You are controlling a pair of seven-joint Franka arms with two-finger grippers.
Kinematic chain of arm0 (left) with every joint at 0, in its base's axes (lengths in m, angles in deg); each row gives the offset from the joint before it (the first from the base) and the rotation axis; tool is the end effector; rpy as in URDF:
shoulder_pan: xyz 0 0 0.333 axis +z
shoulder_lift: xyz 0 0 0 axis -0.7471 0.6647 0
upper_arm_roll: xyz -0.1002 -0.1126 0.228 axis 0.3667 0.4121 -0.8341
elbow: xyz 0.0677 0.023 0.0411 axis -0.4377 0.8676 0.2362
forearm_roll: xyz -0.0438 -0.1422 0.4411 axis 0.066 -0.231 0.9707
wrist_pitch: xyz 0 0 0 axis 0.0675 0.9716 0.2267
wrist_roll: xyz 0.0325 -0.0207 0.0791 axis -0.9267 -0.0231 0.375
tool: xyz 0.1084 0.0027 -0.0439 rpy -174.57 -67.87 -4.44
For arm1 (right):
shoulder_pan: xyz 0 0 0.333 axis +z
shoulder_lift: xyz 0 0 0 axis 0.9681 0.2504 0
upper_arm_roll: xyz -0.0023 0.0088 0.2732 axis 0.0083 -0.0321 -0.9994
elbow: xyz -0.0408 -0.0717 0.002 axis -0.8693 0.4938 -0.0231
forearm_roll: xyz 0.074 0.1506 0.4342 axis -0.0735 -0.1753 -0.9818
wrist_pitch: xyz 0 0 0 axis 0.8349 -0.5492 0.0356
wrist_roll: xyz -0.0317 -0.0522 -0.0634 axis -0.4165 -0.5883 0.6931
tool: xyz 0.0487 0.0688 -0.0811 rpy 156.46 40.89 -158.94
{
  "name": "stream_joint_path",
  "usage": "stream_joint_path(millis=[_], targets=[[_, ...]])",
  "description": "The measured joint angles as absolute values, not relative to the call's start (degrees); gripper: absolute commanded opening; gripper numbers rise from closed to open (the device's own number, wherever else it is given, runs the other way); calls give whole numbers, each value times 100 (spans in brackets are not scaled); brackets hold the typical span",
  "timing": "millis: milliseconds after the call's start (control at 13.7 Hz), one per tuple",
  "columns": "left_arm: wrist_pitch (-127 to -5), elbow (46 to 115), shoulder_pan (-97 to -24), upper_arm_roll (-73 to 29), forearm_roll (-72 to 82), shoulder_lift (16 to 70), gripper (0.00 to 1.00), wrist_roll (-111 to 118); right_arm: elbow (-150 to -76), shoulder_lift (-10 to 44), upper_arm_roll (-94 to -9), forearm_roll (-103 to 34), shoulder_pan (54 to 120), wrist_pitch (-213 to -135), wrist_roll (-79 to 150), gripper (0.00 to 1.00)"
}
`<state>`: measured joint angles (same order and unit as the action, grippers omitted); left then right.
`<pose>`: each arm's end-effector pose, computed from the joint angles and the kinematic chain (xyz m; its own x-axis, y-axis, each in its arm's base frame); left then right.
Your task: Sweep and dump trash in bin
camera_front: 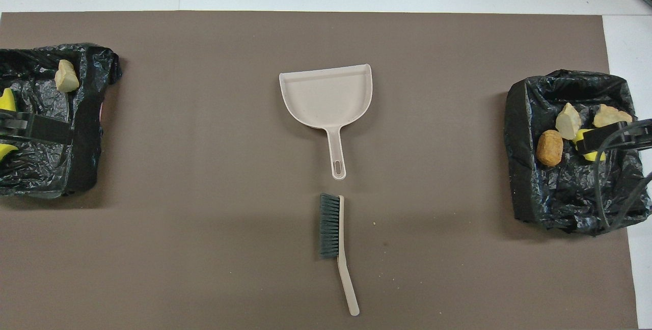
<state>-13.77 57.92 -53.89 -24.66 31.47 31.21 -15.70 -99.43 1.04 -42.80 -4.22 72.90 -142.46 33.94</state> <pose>0.6070 -0.0631 0.6259 0.9847 -0.1717 0.0311 -0.1708 -0.9849 -0.0297 0.6145 -0.0413 0.5756 0.9973 0.0432 -0.0591 0.0424 -0.9990 -0.0141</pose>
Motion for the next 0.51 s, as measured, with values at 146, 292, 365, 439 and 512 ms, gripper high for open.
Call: stream_joint_path(millis=[146, 292, 365, 439, 512], targets=[[-1366, 5792, -5386, -2466, 3141, 3120, 100, -1570, -9943, 104, -4284, -422, 7294, -14246, 3394, 100], [-1358, 5792, -5382, -2472, 3141, 3120, 100, -1569, -9943, 104, -4286, -422, 7294, -14246, 3394, 100], [-1353, 5792, -5379, -2479, 3141, 3120, 100, -1568, -9943, 104, -4286, -422, 7294, -14236, 3394, 100], [-1347, 5792, -5376, -2485, 3141, 3120, 100, -1568, -9944, 104, -4286, -422, 7294, -14215, 3394, 100], [-1341, 5792, -5370, -2489, 3141, 3120, 100, -1568, -9944, 104, -4286, -422, 7294, -14201, 3394, 100]])
